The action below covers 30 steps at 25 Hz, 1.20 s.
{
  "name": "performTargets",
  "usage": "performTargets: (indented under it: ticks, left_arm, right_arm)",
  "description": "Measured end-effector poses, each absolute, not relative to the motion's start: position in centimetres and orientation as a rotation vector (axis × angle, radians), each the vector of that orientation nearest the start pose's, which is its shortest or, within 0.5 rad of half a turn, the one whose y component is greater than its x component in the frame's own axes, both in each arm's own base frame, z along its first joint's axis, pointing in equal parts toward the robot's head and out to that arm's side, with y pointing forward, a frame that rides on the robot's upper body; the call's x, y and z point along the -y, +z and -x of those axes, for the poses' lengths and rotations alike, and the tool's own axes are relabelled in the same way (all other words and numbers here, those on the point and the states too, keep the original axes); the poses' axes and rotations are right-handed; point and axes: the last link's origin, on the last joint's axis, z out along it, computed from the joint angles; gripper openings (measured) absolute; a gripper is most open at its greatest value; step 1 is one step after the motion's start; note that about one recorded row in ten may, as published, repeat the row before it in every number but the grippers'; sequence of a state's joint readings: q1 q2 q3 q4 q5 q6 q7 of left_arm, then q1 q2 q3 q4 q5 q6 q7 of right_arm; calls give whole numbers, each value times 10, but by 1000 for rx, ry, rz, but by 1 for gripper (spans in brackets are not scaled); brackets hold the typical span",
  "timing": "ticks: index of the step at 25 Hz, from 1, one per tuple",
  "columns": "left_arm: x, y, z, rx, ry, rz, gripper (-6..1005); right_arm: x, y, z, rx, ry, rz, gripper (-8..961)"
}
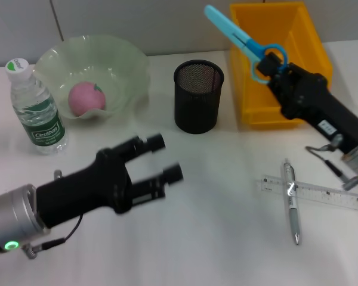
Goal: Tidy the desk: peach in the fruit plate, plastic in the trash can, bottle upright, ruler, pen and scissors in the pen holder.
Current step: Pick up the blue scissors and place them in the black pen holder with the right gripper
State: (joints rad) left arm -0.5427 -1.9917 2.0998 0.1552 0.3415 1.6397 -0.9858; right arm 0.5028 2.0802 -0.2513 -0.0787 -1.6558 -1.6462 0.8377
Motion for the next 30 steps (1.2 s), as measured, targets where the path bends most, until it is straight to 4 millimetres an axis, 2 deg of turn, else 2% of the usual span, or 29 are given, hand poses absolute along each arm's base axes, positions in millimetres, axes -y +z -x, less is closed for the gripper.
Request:
performTargets:
  ticks: [1, 3, 4, 5, 6, 9, 10, 11, 14, 15, 17, 18, 19, 20, 21, 24, 25, 26, 28, 30]
  left_arm:
    - [-279, -50, 234, 631, -1353, 2645, 799]
    - [-279, -50, 234, 631, -1353, 2645, 799]
    - [-279, -52, 242, 583, -1221, 2741, 799]
    - [-279, -52, 242, 583, -1221, 2741, 799]
    - [-282, -50, 245, 569, -1178, 2756, 799]
    - [-282, -50, 245, 569, -1178, 2756, 799]
    - [-284, -48, 248, 549, -1139, 2769, 799]
    - [-284, -48, 248, 549, -1139, 2769, 799]
    - [-288, -46, 249, 477, -1087, 2794, 798]
    - [-288, -47, 249, 462, -1055, 2812, 798]
    - [-289, -51, 252, 445, -997, 2833, 798]
    - [-290, -51, 253, 442, -979, 2836, 798]
    - [-291, -53, 253, 437, -960, 2840, 798]
    - [-291, -53, 253, 437, -960, 2840, 798]
    - [-291, -53, 253, 437, -960, 2840, 798]
    - [-293, -54, 253, 424, -944, 2840, 798]
    - [-293, -53, 253, 424, -944, 2838, 798]
    - [-293, -53, 253, 424, -944, 2838, 799]
    - [-294, -53, 253, 424, -946, 2832, 799]
    - [-294, -53, 253, 424, -947, 2828, 799]
  right_arm:
    - [-306, -10, -267, -593, 1368, 2003, 79]
    - [-311, 2, -275, -654, 1346, 2055, 79]
    - [-314, 7, -277, -683, 1330, 2079, 79]
    - [-321, 18, -281, -756, 1277, 2142, 79]
    - [-321, 18, -281, -756, 1277, 2142, 79]
    - [-333, 33, -281, -844, 1182, 2231, 79]
    - [-343, 46, -275, -910, 1091, 2311, 79]
    - [-343, 46, -275, -910, 1091, 2311, 79]
    - [-358, 65, -260, -982, 946, 2408, 79]
    - [-368, 75, -249, -1040, 859, 2451, 79]
    - [-374, 80, -242, -1071, 816, 2470, 79]
    - [-386, 91, -224, -1097, 720, 2515, 79]
    - [-386, 91, -224, -1097, 720, 2515, 79]
    - [-397, 97, -208, -1107, 630, 2544, 79]
    - [-397, 97, -208, -1107, 630, 2544, 79]
    - [-413, 102, -187, -1120, 466, 2563, 79]
    - [-425, 103, -172, -1124, 345, 2565, 79]
    - [-425, 103, -172, -1124, 345, 2565, 79]
    - [-433, 101, -160, -1114, 243, 2564, 79]
    - [-445, 96, -140, -1076, 64, 2556, 79]
